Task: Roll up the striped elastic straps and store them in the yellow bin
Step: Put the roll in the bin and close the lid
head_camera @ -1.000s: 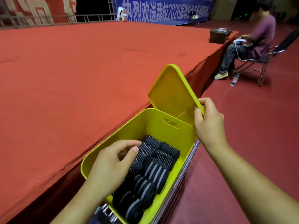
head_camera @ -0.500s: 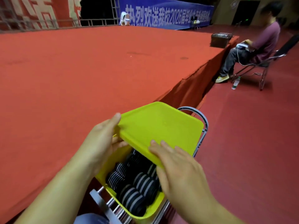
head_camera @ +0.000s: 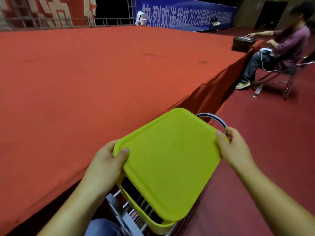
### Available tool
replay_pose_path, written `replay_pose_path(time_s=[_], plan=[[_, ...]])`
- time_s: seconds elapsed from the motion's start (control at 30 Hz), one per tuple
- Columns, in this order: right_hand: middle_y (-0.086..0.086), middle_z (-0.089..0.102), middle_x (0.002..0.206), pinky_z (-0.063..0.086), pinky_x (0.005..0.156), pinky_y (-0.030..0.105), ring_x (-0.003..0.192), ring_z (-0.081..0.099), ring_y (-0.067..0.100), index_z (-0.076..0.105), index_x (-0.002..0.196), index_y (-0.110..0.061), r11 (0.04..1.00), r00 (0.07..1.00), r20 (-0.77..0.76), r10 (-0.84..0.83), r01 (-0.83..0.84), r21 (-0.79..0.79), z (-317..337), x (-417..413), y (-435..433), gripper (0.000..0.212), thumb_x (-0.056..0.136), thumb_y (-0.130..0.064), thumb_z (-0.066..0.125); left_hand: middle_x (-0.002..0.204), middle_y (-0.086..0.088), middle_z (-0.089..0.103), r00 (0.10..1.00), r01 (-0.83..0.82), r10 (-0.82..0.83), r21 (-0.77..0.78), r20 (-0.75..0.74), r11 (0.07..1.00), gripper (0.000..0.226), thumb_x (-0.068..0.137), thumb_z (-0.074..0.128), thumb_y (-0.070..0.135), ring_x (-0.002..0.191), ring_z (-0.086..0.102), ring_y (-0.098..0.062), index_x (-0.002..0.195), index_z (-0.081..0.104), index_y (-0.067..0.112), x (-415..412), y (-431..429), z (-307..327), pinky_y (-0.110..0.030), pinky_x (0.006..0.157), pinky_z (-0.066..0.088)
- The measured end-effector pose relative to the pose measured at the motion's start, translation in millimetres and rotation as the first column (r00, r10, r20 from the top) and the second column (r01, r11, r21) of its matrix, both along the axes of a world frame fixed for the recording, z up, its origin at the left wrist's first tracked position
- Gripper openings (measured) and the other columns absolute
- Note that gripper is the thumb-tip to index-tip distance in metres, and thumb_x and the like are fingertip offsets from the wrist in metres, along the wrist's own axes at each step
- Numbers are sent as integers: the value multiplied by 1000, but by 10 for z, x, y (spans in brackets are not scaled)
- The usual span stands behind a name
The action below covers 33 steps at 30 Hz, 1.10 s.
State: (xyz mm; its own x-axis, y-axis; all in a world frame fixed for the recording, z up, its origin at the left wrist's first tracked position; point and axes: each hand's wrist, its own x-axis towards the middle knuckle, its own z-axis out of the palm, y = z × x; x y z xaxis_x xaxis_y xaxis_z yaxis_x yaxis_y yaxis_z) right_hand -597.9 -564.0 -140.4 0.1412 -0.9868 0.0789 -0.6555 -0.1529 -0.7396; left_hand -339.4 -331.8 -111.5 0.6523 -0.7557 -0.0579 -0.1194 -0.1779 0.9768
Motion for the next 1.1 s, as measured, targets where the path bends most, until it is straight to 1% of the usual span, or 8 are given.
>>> replay_pose_path(time_s=[0.1, 0.23, 0.4, 0.5, 0.6, 0.8, 0.97, 1.1], plan=[[16, 62, 144, 43, 105, 39, 133, 56, 34, 55, 148, -12, 997, 999, -34, 25, -23, 73, -96, 137, -97, 47, 107, -36, 57, 91, 11, 80, 997, -32, 32, 0, 72, 999, 15, 103, 60, 17, 77, 75, -4, 113, 70, 24, 34, 73, -48, -19, 64, 52], [19, 65, 137, 44, 104, 40, 131, 56, 37, 59, 144, -11, 998, 995, -81, 51, -48, 50, -166, 309, -213, 43, 106, -32, 57, 95, 21, 76, 957, -76, 63, 35, 284, 996, 14, 99, 65, 27, 85, 70, 2, 111, 70, 33, 112, 154, -92, -32, 78, 53], [25, 61, 131, 43, 107, 47, 128, 53, 43, 58, 140, -10, 999, 983, -179, 35, -30, 34, -161, 421, -220, 44, 105, -36, 53, 100, 11, 71, 889, -151, 90, 102, 449, 983, 16, 100, 61, 33, 91, 63, -4, 113, 71, 33, 168, 173, -202, -37, 81, 47], [27, 58, 131, 38, 110, 49, 128, 49, 46, 54, 141, -9, 999, 959, -281, 37, -27, 43, -140, 464, -200, 51, 105, -45, 50, 97, 4, 60, 881, -201, 131, 108, 454, 974, 19, 102, 59, 30, 89, 56, -2, 116, 71, 31, 160, 146, -276, -33, 78, 37], [25, 54, 135, 38, 110, 50, 131, 46, 46, 49, 145, -10, 997, 931, -358, 62, -45, 58, -48, 512, -170, 59, 104, -53, 49, 98, 4, 52, 889, -243, 195, 66, 414, 968, 17, 101, 61, 24, 93, 56, -4, 106, 72, 36, 155, 109, -289, -31, 85, 37], [18, 46, 147, 39, 110, 56, 138, 41, 44, 39, 154, -19, 994, 848, -518, 113, -95, 62, 146, 642, -54, 79, 98, -75, 41, 100, 6, 64, 874, -241, 163, 117, 457, 964, 14, 102, 60, 28, 92, 63, -13, 104, 73, 34, 229, 117, -307, -35, 80, 41], [17, 41, 154, 35, 112, 57, 143, 36, 44, 34, 158, -24, 990, 823, -552, 133, -84, 114, 219, 766, -44, 88, 93, -84, 35, 100, 4, 74, 841, -266, 144, 166, 521, 949, 17, 101, 61, 31, 92, 68, -16, 107, 77, 30, 241, 139, -286, -35, 77, 46], [16, 38, 157, 34, 112, 60, 144, 34, 44, 31, 159, -26, 991, 816, -565, 121, -70, 111, 207, 838, -11, 91, 91, -87, 32, 105, 8, 76, 859, -225, 92, 208, 504, 952, 20, 101, 60, 31, 101, 69, -18, 114, 76, 28, 253, 138, -313, -38, 84, 51]])
